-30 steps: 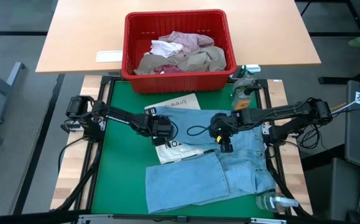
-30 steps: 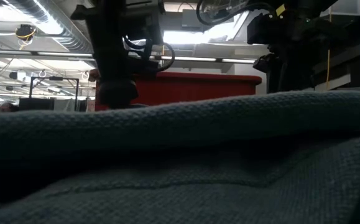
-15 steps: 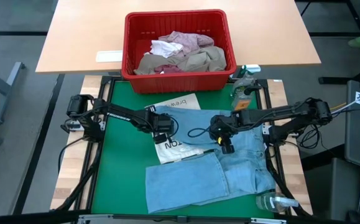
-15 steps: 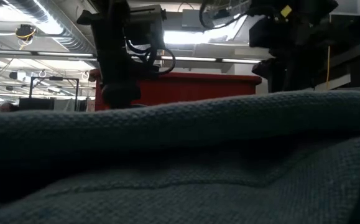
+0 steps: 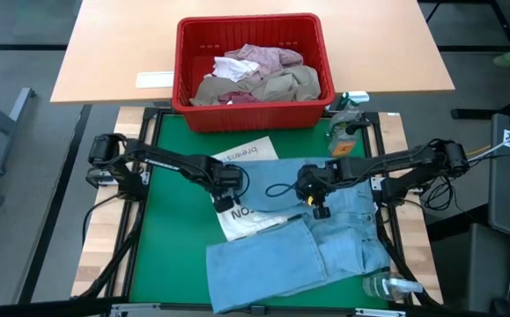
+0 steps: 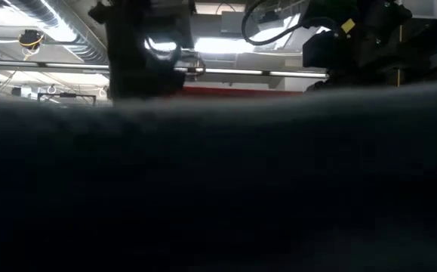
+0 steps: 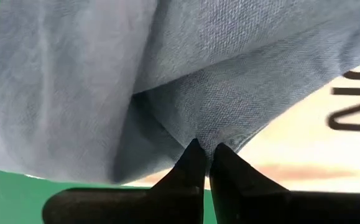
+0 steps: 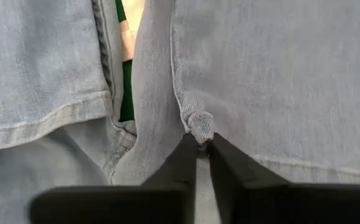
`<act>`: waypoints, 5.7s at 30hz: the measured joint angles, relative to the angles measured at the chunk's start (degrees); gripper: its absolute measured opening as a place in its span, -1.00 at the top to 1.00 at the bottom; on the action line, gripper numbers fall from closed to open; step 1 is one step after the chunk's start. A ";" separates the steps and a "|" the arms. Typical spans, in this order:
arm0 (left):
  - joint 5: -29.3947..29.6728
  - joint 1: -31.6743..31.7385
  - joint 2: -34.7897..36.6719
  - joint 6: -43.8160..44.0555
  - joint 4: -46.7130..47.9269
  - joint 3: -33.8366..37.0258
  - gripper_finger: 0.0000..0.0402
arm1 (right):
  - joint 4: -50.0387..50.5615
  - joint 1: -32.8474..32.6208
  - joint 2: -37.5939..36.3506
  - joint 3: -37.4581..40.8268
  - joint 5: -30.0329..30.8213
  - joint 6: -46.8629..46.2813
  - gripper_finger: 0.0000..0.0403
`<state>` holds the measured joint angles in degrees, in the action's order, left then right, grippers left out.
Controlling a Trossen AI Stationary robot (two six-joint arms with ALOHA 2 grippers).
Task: Fold laundry
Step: Fold the light blue pants
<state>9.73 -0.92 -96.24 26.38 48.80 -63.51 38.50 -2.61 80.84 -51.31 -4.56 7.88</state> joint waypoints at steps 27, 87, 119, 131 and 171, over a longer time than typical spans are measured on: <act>-6.39 -17.72 10.33 23.64 0.01 -0.04 0.98 | 7.08 0.00 -0.07 -5.90 -9.12 -0.57 0.78; -5.20 -9.23 18.57 30.11 17.24 -0.90 0.50 | -59.59 -13.86 25.23 -12.32 0.62 -2.52 0.12; -7.73 -8.14 18.62 31.57 12.51 -0.38 0.50 | -40.15 -14.61 45.64 -36.11 22.84 4.60 0.12; -7.07 -8.27 18.57 34.60 10.17 -0.36 0.50 | -37.71 -14.62 45.64 -36.11 21.96 4.59 0.47; -7.49 -7.66 39.79 39.12 -32.36 41.61 0.50 | -36.88 -14.62 45.59 -36.06 21.88 4.44 0.70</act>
<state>2.24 -8.58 -56.45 65.49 16.45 -21.89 1.63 -17.23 126.43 -87.37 17.32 12.32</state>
